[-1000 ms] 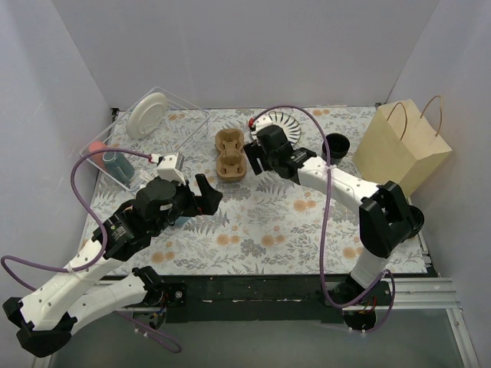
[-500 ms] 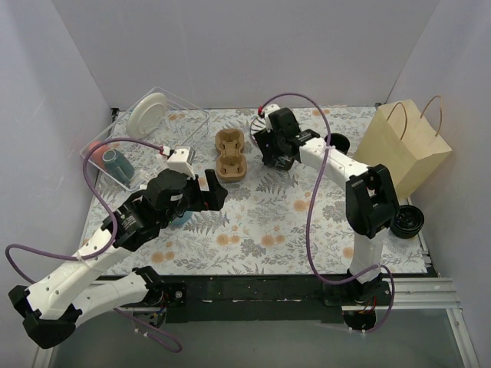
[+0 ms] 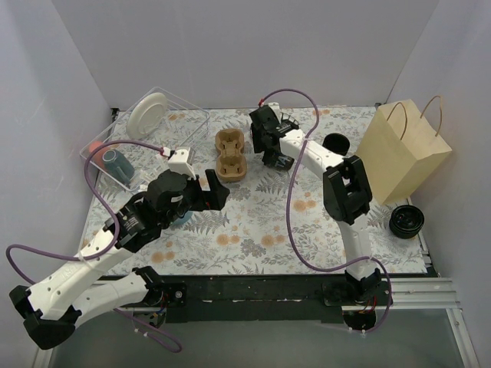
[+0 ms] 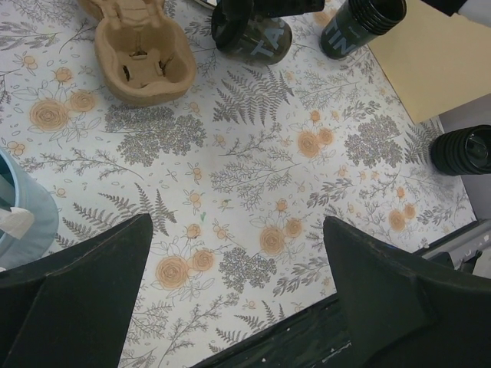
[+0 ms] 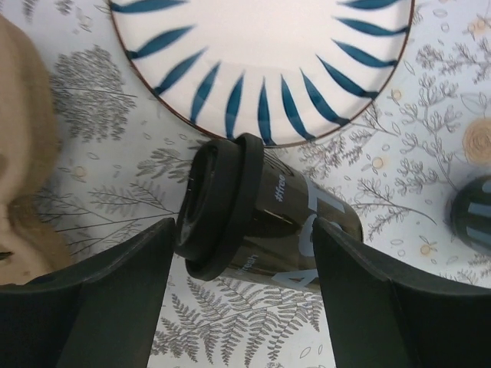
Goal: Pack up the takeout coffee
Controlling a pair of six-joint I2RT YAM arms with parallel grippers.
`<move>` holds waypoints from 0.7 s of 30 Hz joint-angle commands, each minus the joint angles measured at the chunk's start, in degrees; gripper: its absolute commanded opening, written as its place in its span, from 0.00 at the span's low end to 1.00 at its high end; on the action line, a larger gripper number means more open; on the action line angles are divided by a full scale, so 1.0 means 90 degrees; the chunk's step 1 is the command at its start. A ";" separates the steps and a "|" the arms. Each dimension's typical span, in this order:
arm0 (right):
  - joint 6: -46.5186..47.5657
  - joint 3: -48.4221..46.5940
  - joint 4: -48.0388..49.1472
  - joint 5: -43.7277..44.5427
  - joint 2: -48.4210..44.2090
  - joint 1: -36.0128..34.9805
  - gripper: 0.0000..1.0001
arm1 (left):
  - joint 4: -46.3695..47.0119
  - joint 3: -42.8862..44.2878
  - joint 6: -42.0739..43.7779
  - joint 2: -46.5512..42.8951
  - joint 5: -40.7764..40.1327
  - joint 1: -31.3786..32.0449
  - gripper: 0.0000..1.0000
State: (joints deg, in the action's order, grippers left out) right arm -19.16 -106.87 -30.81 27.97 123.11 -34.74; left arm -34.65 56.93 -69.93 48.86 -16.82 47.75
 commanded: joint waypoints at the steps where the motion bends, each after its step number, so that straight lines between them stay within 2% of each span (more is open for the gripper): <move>1: -0.0557 -0.0498 -0.0707 0.0983 0.0246 -0.0095 0.79 | 0.0130 -0.0134 -0.0081 -0.0195 0.0101 -0.0022 0.93; 4: -0.0557 -0.0460 -0.0786 0.1131 0.0374 -0.0095 0.78 | 0.0110 -0.0153 -0.0062 -0.0273 0.0082 -0.0032 0.93; 7: -0.0528 -0.0246 -0.0669 0.1024 0.0355 -0.0095 0.73 | 0.0110 -0.0173 -0.0072 -0.0370 0.0052 -0.0022 0.93; 11: -0.0430 0.0320 -0.0494 0.0887 0.0101 -0.0124 0.60 | 0.0071 -0.0173 -0.0091 -0.0439 0.0033 -0.0022 0.93; 17: -0.0060 0.1501 0.0160 0.0711 -0.0641 -0.0153 0.48 | 0.0130 -0.0212 -0.0120 -0.0449 0.0062 -0.0022 0.93; 21: 0.0029 0.1864 0.0454 0.0555 -0.0963 -0.0153 0.42 | 0.0149 -0.0202 -0.0111 -0.0439 0.0052 -0.0022 0.93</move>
State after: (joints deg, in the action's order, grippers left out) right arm -19.97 -92.66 -30.00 34.72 117.93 -35.77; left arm -34.26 55.61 -70.94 45.58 -16.08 47.75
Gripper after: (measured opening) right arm 0.443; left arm 0.934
